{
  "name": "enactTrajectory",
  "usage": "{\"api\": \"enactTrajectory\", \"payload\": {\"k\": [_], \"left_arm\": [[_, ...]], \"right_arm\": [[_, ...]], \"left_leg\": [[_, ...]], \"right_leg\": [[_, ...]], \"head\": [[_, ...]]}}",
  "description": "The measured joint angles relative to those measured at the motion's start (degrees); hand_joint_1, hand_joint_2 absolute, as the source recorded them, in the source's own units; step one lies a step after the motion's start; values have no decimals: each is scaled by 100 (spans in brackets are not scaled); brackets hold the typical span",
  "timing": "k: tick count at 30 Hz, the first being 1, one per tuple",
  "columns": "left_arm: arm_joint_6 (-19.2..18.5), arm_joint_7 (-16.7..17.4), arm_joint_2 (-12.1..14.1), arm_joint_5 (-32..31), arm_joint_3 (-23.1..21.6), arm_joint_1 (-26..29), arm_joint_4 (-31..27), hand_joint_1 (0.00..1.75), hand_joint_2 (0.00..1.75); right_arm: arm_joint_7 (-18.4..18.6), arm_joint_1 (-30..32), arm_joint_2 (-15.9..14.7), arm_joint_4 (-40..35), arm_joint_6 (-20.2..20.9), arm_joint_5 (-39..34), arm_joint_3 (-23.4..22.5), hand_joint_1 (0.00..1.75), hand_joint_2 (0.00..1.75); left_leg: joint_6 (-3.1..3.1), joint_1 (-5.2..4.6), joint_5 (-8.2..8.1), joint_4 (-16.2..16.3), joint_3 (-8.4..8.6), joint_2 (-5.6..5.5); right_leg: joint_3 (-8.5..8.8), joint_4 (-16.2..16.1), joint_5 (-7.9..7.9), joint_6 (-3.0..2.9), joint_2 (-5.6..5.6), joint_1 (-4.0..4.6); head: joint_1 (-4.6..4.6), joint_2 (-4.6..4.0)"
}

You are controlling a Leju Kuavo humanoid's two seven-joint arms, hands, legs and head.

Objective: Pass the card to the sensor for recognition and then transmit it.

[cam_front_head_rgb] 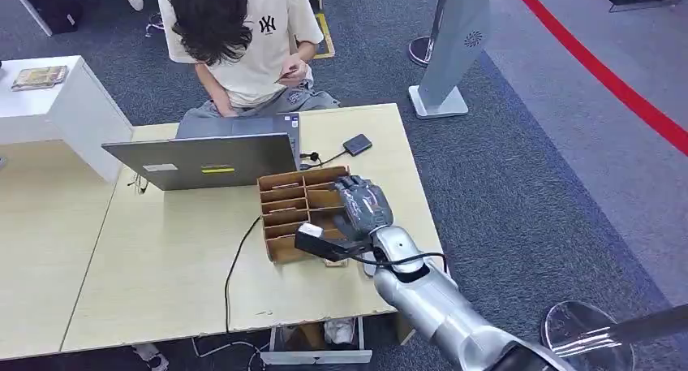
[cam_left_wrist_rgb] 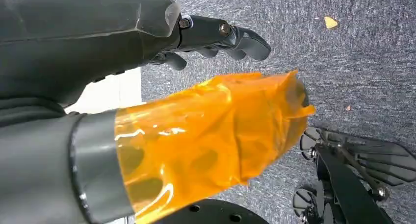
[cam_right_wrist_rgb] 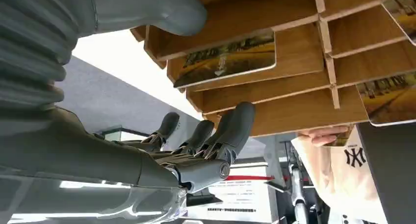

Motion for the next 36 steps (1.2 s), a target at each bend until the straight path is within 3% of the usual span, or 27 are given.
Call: {"api": "enactTrajectory", "payload": {"k": [3, 7, 8, 9, 13, 36], "left_arm": [[2, 0, -2, 9, 0, 0, 0, 0, 0], [2, 0, -2, 11, 0, 0, 0, 0, 0], [2, 0, -2, 13, 0, 0, 0, 0, 0], [2, 0, -2, 17, 0, 1, 0, 0, 0], [4, 0, -2, 26, 0, 1, 0, 0, 0], [11, 0, -4, 46, 0, -1, 0, 0, 0]], "right_arm": [[0, -7, 9, 59, 0, -2, 0, 63, 175], [0, -19, 24, 107, 0, -9, 0, 84, 175], [0, -21, 26, 120, 0, -20, 0, 96, 175], [-2, -23, 28, 127, 2, -20, 0, 119, 175], [0, -27, 37, 149, 11, -26, 0, 171, 175], [-13, -68, 52, 183, 52, -96, -2, 173, 175]], "left_leg": [[0, 0, 0, 0, 0, 0], [0, 0, 0, 0, 0, 0], [0, 0, 0, 0, 0, 0], [0, 0, 0, 0, 0, 0], [0, 0, 0, 0, 0, 0], [1, 0, 2, 0, 0, 0]], "right_leg": [[0, 0, 0, 0, 0, 0], [0, 0, 0, 0, 0, 0], [0, 0, 0, 0, 0, 0], [0, 0, 0, 0, 0, 0], [0, 0, 0, 0, 0, 0], [0, 0, 0, 0, 0, 0]], "head": [[0, 0], [0, 0], [0, 0], [0, 0], [0, 0], [0, 0]]}}
